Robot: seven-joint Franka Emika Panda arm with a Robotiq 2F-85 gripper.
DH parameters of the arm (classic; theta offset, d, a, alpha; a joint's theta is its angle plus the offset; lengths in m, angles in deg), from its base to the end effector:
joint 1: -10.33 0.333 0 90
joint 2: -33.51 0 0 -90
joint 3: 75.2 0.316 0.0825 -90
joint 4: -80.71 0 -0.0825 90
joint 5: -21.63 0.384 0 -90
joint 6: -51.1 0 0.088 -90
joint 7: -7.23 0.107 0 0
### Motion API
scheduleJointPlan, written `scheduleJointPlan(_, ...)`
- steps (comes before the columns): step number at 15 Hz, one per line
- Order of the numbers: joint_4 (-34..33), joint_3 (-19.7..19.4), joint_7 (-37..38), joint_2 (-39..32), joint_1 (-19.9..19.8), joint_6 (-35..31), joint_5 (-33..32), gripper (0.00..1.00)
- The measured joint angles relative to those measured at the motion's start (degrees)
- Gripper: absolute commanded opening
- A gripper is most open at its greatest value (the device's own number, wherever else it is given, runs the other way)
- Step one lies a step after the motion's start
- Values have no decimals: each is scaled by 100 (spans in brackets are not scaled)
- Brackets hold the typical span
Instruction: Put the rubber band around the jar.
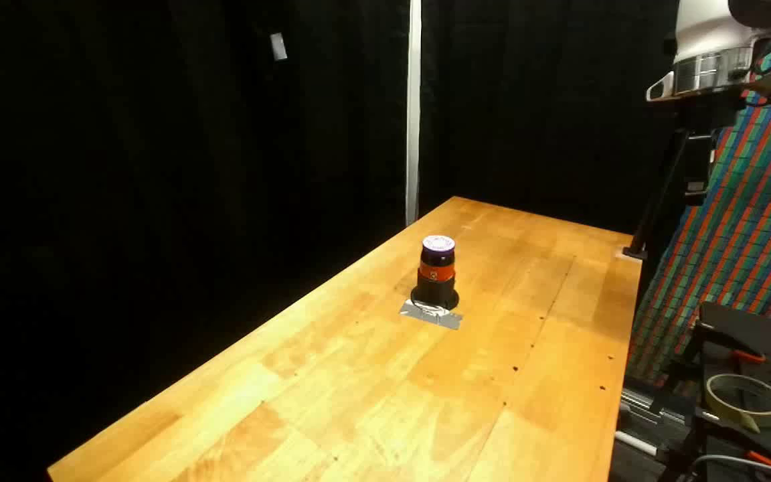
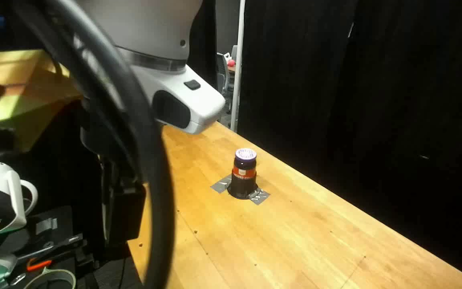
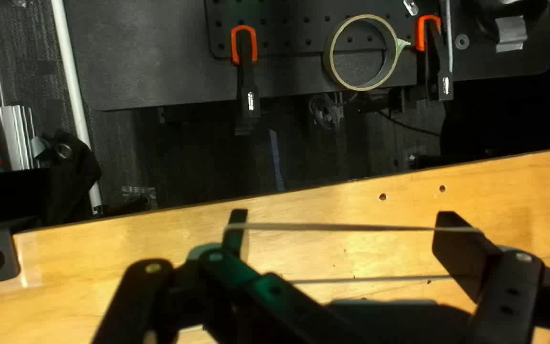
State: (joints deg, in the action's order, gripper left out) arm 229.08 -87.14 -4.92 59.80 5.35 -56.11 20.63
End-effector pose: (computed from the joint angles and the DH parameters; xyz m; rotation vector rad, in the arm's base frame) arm 0.3460 -0.1041 0.3893 -2.9818 0.0633 0.3626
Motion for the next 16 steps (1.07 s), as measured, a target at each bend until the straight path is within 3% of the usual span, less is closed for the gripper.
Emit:
scheduleJointPlan(6, -3, 7, 4, 0, -1, -1, 0, 100)
scheduleJointPlan(8, -56, 173, 86, -14, 34, -1, 18, 100)
scheduleJointPlan(12, -595, 965, 833, -381, 433, -27, 75, 100)
scheduleJointPlan(16, -1523, 1669, 1595, -1340, 793, -514, 10, 100)
